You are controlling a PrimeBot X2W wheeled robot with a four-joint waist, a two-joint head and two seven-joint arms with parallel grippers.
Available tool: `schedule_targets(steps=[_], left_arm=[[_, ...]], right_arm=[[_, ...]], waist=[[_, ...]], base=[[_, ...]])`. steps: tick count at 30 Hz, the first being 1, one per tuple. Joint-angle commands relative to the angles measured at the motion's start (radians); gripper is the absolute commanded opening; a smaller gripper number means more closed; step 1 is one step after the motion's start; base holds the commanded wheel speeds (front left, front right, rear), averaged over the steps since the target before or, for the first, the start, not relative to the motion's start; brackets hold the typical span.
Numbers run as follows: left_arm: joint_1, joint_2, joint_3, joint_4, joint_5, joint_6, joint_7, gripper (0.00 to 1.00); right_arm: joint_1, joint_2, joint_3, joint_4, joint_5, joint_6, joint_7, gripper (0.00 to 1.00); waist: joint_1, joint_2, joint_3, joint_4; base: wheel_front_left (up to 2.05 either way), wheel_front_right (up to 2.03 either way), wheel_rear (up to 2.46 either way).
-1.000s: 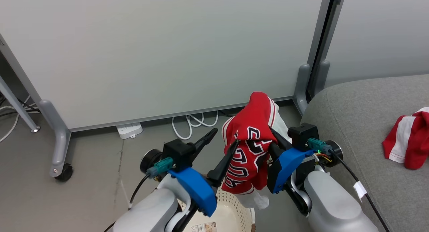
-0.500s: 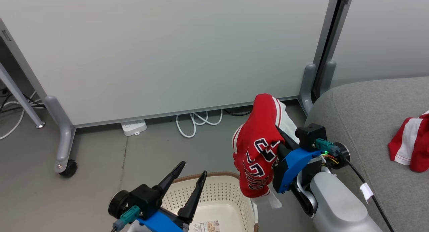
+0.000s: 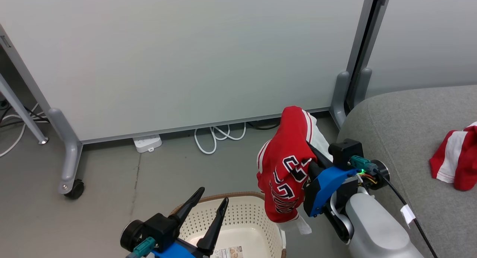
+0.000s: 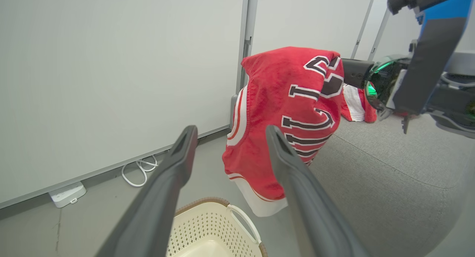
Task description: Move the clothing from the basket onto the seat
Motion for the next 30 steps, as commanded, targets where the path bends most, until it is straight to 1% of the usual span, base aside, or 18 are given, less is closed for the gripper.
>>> schedule_targets(steps=[1, 6, 11, 23, 30], left_arm=[[0.009, -0.003, 0.012, 0.005, 0.013, -0.007, -0.003, 1.00], [0.019, -0.018, 0.040, 0.010, 0.030, -0.018, -0.003, 1.00], [0.031, -0.030, 0.064, 0.011, 0.045, -0.027, -0.003, 1.00], [0.014, -0.063, 0.105, -0.006, 0.078, -0.037, -0.003, 1.00], [-0.002, -0.072, 0.112, -0.006, 0.093, -0.041, -0.003, 1.00]], right_arm=[[0.014, 0.000, 0.000, -0.008, -0.006, 0.000, 0.003, 0.00], [0.018, 0.000, 0.002, -0.015, -0.002, 0.000, 0.008, 0.00], [0.014, -0.003, 0.004, -0.023, -0.007, 0.000, 0.015, 0.00], [0.016, -0.020, -0.005, -0.042, -0.013, 0.000, 0.029, 0.00], [0.019, -0.019, -0.017, -0.057, -0.016, 0.000, 0.036, 0.00]], waist=[[0.0000, -0.0001, 0.000, -0.004], [0.0000, -0.0001, 0.000, -0.031], [0.0000, -0.0001, 0.006, -0.095], [0.0000, -0.0001, 0.044, -0.332], [0.0000, -0.0001, 0.067, -0.451]], base=[[0.00, 0.00, 0.00], [0.00, 0.00, 0.00], [0.00, 0.00, 0.00], [0.00, 0.00, 0.00], [0.00, 0.00, 0.00]])
